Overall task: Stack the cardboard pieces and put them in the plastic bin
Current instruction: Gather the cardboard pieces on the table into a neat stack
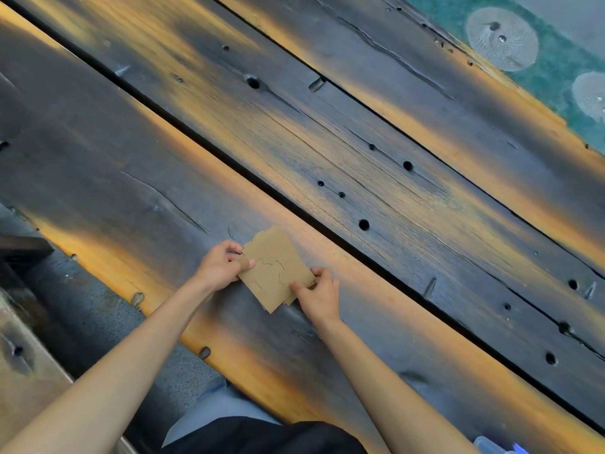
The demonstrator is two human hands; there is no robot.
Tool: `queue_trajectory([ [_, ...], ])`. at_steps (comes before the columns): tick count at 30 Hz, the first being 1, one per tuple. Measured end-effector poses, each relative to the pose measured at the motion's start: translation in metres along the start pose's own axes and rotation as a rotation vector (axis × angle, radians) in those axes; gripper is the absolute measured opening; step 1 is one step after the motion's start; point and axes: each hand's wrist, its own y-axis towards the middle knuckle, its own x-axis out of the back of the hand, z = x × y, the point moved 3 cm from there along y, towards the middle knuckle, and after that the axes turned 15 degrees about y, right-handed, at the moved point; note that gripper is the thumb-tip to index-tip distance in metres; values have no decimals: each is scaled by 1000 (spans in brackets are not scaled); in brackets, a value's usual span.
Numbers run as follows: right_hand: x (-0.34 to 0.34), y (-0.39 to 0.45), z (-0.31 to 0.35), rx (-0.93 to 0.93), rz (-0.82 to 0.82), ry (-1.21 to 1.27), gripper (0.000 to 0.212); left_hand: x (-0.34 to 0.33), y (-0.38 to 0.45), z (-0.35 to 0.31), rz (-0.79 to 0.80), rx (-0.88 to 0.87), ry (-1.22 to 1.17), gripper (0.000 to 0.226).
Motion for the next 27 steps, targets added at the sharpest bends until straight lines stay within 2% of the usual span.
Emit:
queue_trajectory([
  [2,5,-2,-4,23,-6,71,49,1,-4,-2,20,-18,-18,44],
  [4,13,-5,-7,54,-32,113,47,-1,-8,-7,83,-55,-47,58],
  [6,20,-10,-11,114,-54,138,38,-5,-13,-14,181,-75,-126,72],
  [7,24,-13,-13,143,-60,156,33,-8,-15,-19,217,-71,-167,72],
  [11,34,-20,-18,190,-42,269,26,-24,-21,-38,256,-42,-174,31],
  [13,38,-20,-18,219,-52,338,29,-34,-21,-45,250,-19,-171,18],
  [18,50,-14,-13,283,-166,477,36,-53,-24,-55,277,36,-403,24],
  [22,53,-4,-15,288,-192,426,45,-58,-26,-51,323,49,-688,34],
  [27,45,3,-20,300,-224,339,44,-63,-26,-30,242,-59,-583,30],
])
